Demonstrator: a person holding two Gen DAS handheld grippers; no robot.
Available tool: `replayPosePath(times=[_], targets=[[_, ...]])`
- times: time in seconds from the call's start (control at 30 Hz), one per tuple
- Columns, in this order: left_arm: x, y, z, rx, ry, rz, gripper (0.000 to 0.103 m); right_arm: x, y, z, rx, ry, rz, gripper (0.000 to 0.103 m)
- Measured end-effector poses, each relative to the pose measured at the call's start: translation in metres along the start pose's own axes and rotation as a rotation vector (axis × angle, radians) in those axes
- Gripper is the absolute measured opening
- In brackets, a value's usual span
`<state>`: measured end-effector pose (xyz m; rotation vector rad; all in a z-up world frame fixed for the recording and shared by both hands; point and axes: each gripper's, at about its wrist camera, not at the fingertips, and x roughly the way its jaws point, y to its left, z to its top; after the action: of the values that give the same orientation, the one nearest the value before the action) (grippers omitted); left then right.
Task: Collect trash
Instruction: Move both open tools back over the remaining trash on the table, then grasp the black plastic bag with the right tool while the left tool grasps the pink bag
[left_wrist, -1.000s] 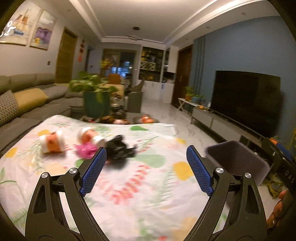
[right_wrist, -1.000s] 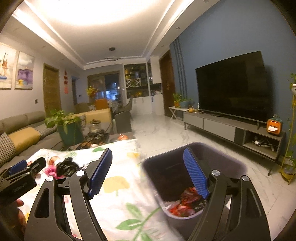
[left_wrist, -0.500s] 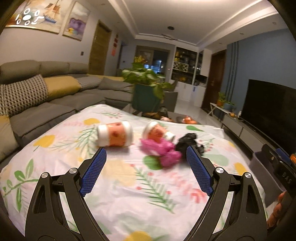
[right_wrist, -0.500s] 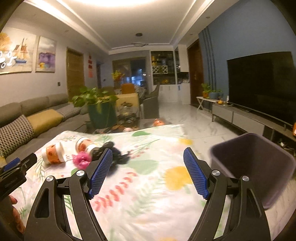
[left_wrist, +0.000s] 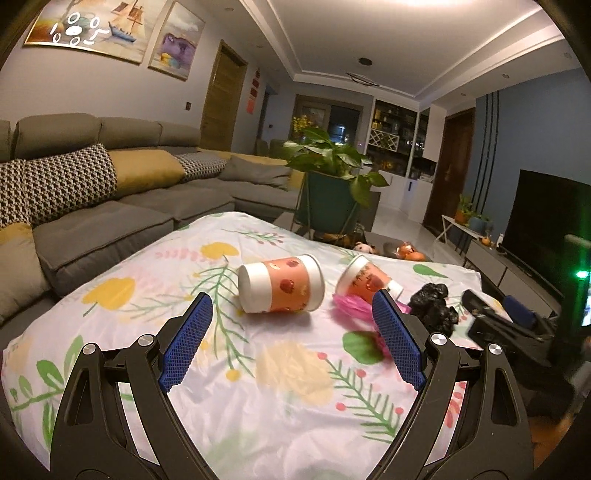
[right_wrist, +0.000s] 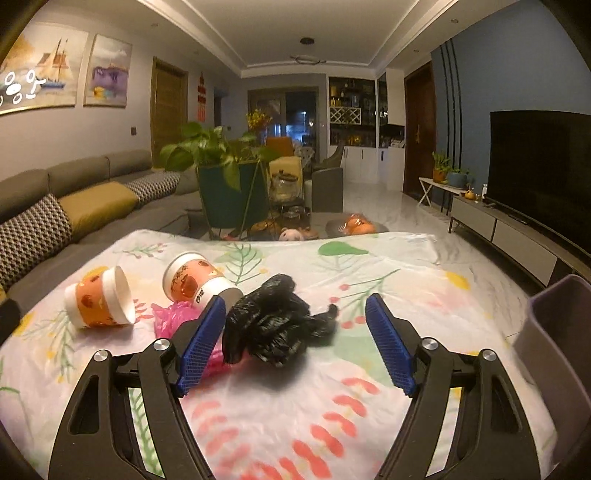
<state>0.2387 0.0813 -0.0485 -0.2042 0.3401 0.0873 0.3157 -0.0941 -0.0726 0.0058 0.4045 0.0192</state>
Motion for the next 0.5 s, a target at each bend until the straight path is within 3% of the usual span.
replayPosePath(times=[0.2,0.27,0.43,0.5], targets=[[0.013,0.005,0.001,-0.012,0.006,-0.005,0.087,0.037,0.010,0.001,-0.004,0.076,-0.004,0.066],[0.017,0.004,0.001,-0.015,0.011,-0.012,0.087,0.043,0.012,0.000,-0.011,0.098,-0.007,0.057],[0.023,-0.001,-0.002,-0.004,0.026,-0.026,0.087,0.054,0.011,-0.005,-0.010,0.148,0.000,0.017],[0.023,-0.004,-0.004,0.003,0.030,-0.030,0.087,0.053,0.007,-0.005,0.011,0.147,0.004,0.009]])
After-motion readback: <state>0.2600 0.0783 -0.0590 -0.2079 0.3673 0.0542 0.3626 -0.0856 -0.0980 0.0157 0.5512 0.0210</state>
